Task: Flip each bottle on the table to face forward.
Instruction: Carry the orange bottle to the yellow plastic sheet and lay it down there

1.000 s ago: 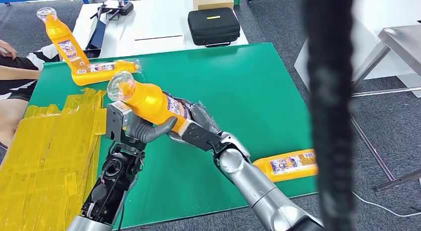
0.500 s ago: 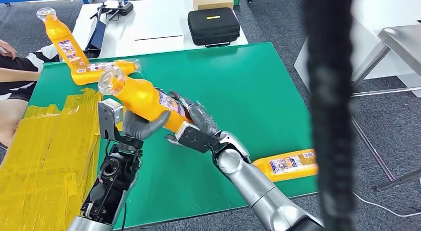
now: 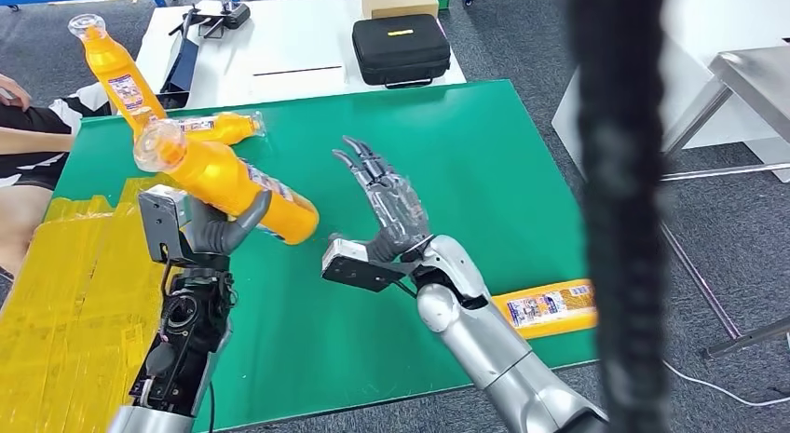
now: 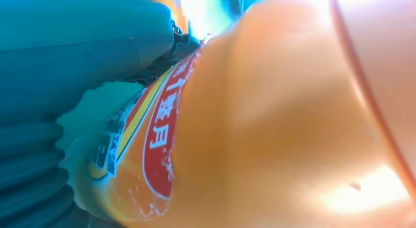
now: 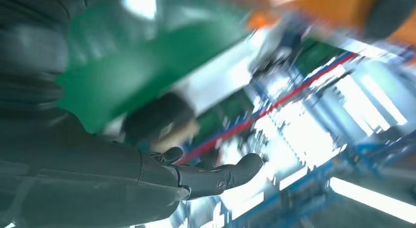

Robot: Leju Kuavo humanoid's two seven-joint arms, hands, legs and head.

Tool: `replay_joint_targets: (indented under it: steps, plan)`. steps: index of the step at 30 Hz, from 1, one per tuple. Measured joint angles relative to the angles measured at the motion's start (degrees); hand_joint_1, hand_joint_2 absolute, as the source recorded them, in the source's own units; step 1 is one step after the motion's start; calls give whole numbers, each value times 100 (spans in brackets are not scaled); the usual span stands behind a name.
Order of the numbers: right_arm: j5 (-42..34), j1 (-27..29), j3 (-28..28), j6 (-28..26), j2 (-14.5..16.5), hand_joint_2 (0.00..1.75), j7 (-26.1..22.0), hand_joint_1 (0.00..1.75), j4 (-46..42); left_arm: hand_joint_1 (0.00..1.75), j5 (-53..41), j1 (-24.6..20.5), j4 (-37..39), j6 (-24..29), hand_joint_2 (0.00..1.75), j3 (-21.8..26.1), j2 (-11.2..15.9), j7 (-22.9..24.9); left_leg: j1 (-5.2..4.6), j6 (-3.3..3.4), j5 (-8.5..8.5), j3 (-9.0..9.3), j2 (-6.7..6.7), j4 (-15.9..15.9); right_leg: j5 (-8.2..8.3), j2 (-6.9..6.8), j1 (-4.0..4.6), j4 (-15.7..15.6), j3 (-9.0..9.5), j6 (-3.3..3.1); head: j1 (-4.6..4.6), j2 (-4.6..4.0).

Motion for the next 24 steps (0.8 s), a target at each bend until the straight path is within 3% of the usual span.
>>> replay_joint_targets:
  steps: [3,6,9,11,14,17,24]
  plan:
    - [761,120,-8,-191,-147,175,325,0,-268,175,-1350,-4,43,1142,175,103,81,85,0,0,0,0,0,0,0,0,1,0,0,0,1,0]
    - [1304,282,-23,-92,-332,175,647,0,-597,175,-3692,12,100,2082,175,261,175,696,1,0,0,0,0,0,0,-1,1,0,0,0,-1,0]
    - [1478,436,-54,164,-565,175,871,0,-943,175,-6632,64,116,2350,175,616,232,1528,1,0,0,0,0,0,-1,0,0,0,-1,0,0,0]
    - [1484,530,-88,302,-715,175,945,0,-1147,175,-7740,78,166,2364,175,802,279,1920,0,0,-1,0,0,0,-1,0,0,-1,-1,0,1,0]
    - [1491,665,-166,491,-938,175,1045,0,-1452,175,-8148,-3,428,2248,175,768,484,2738,-1,0,0,1,0,0,-1,0,0,-2,-2,0,2,0]
    - [1495,833,-291,681,-1140,175,1120,0,-1744,175,-8171,-168,816,2021,175,240,880,3850,0,0,0,1,1,0,0,0,0,-2,-2,0,-1,0]
    - [1580,1217,-586,828,-1361,175,1143,0,-2251,175,-8180,-383,1445,1653,175,-628,1415,4555,1,0,0,1,4,0,0,0,1,-1,-2,0,1,0]
